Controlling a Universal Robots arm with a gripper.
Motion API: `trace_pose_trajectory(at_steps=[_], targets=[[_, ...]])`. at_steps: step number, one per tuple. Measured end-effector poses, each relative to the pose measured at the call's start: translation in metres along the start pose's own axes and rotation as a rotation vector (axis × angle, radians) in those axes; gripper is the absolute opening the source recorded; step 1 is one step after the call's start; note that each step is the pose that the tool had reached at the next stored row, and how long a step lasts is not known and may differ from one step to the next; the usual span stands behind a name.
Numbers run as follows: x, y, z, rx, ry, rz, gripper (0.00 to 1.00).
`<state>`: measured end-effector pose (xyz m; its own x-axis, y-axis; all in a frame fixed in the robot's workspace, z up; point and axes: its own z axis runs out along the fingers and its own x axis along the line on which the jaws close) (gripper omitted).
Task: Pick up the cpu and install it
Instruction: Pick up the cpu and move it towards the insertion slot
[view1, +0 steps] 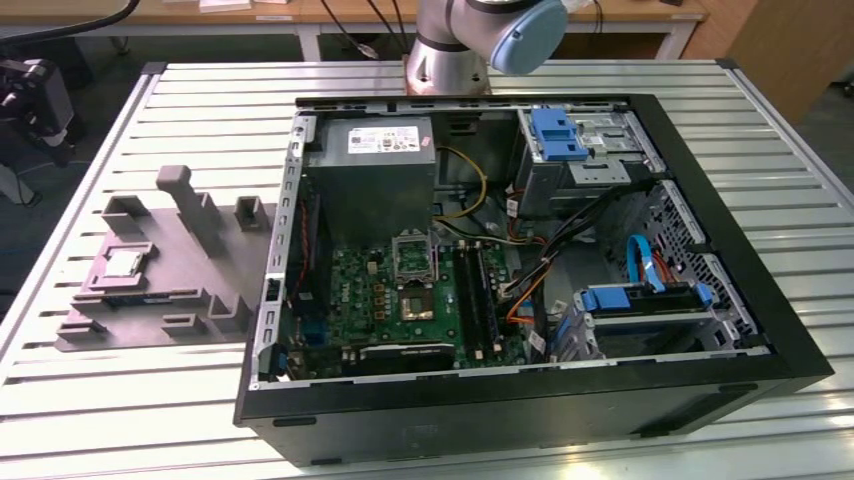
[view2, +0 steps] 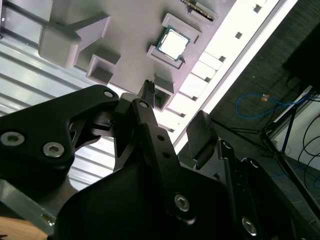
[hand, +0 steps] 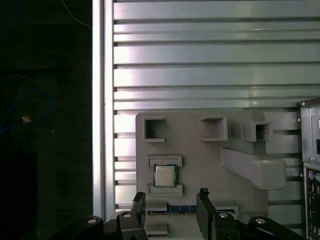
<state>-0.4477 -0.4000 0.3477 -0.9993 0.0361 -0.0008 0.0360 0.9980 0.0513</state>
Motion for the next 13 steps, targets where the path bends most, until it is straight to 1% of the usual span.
trace_pose_trajectory(at_steps=[13], targets=[[0.0000,-0.0002,0.0041,0.0000,0.0000,0.000,0.53]])
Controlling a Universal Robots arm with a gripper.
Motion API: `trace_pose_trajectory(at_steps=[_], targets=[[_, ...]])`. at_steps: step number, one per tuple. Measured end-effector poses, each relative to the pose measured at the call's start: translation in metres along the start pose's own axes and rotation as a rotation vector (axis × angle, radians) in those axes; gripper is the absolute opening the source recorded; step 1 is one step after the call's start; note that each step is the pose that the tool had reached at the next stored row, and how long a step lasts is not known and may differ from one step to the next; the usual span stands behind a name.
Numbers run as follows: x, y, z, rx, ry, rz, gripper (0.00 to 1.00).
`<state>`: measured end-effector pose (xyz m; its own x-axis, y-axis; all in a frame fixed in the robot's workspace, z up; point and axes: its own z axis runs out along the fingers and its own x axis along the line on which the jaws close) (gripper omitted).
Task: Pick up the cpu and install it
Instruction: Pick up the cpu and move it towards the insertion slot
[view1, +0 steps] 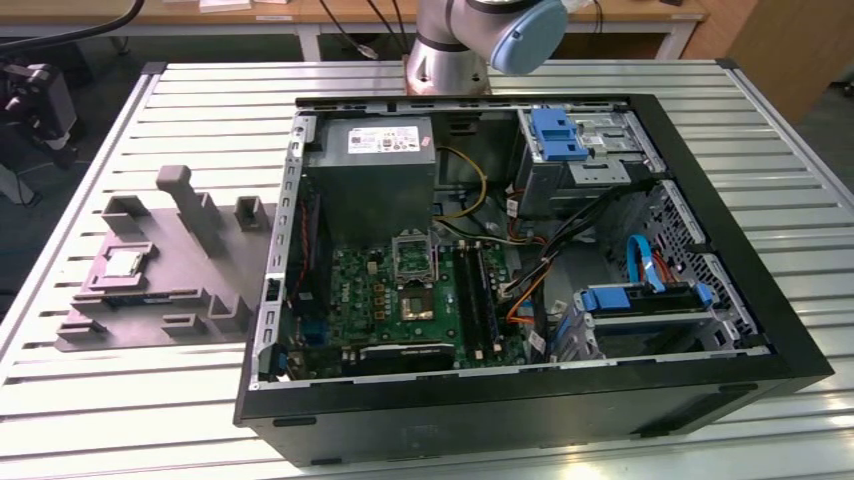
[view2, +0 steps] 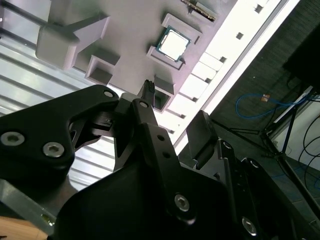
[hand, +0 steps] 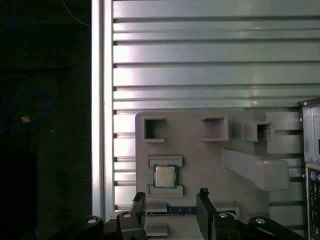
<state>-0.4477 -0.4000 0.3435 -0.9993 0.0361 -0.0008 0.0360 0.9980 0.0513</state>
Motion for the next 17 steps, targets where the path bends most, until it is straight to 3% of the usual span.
trace_pose_trajectory(at_steps=[13,17], targets=[[0.0000,0.0000,0.0009,0.0000,-0.0001,0.000,0.53],[-0.0001,-0.0020,0.0065,0.0000,0.0012,-0.001,0.53]])
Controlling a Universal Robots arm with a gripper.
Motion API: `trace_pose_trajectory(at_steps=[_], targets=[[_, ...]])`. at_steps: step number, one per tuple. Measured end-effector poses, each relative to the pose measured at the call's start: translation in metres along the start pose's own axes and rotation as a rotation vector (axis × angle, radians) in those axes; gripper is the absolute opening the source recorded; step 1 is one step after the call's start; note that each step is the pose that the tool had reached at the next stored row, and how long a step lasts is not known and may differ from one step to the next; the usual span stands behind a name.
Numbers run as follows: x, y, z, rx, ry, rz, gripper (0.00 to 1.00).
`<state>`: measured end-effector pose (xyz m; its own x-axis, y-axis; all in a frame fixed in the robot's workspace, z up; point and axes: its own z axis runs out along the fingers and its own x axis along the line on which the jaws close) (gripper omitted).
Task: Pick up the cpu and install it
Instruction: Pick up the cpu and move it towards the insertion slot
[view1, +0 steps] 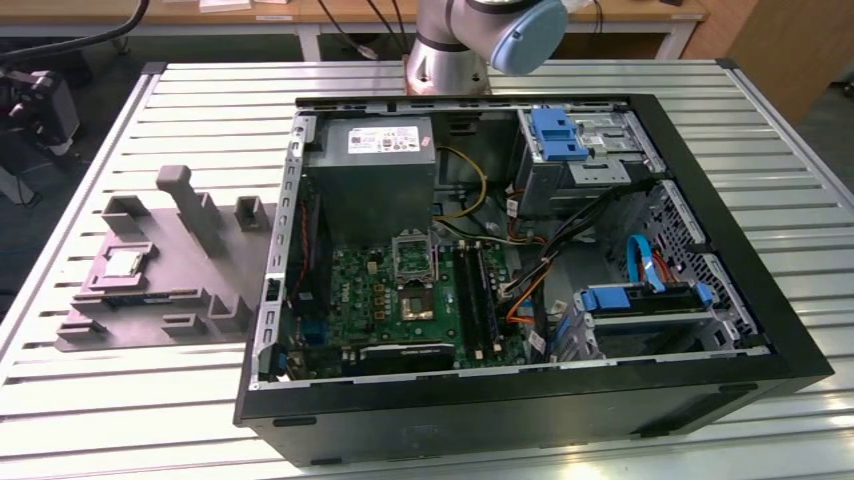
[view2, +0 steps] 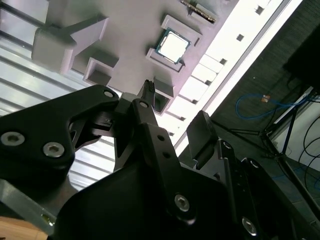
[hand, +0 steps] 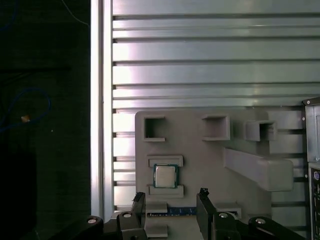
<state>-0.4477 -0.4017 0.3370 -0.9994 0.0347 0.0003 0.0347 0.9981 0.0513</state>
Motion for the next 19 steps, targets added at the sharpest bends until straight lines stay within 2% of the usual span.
trace_pose_trajectory(at_steps=[5,19], targets=[[0.0000,-0.0016,0.0088,0.0009,0.0054,-0.006,0.53],[-0.0002,-0.0060,0.0339,0.0015,0.0060,-0.013,0.53]])
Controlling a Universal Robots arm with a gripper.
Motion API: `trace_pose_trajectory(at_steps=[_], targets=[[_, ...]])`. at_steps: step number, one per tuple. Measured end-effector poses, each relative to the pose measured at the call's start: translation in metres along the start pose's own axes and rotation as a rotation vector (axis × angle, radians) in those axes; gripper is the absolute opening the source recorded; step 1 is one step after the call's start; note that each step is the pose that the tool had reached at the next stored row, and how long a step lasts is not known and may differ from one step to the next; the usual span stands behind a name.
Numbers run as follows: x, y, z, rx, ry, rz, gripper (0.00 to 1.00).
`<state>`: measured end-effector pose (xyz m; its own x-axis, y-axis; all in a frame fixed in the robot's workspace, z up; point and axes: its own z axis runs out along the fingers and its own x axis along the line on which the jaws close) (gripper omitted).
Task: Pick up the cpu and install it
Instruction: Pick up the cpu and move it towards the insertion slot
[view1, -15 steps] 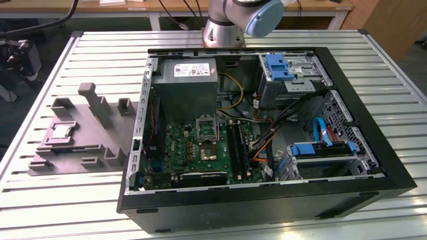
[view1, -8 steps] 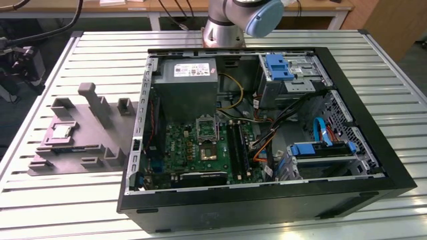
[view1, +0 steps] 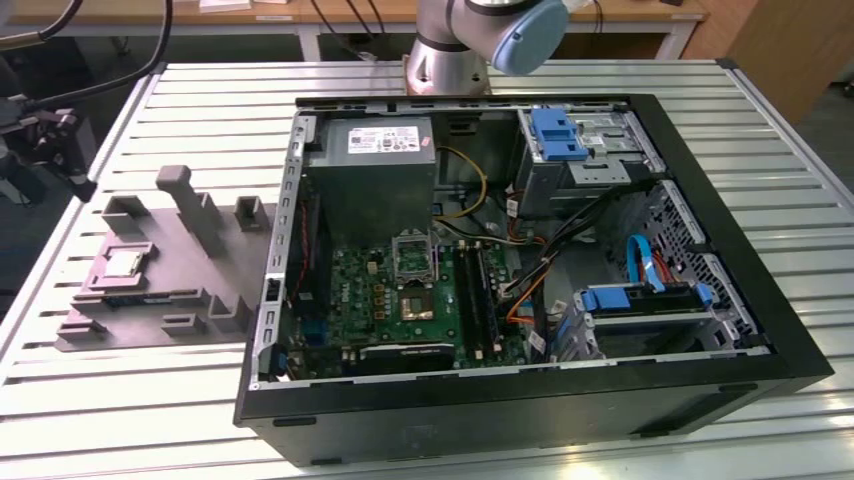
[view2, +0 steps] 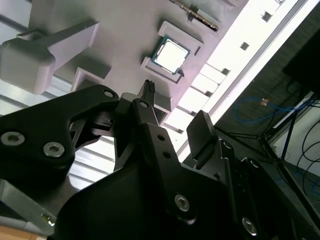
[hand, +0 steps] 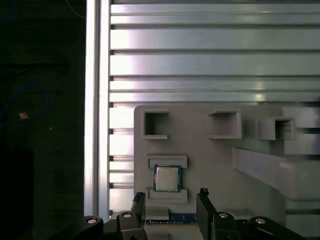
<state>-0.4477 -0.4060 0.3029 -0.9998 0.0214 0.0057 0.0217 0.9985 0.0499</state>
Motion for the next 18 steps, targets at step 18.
trace_pose_trajectory(at_steps=[18], targets=[[0.0000,-0.0001,0.0017,0.0000,0.0000,0.000,0.60]])
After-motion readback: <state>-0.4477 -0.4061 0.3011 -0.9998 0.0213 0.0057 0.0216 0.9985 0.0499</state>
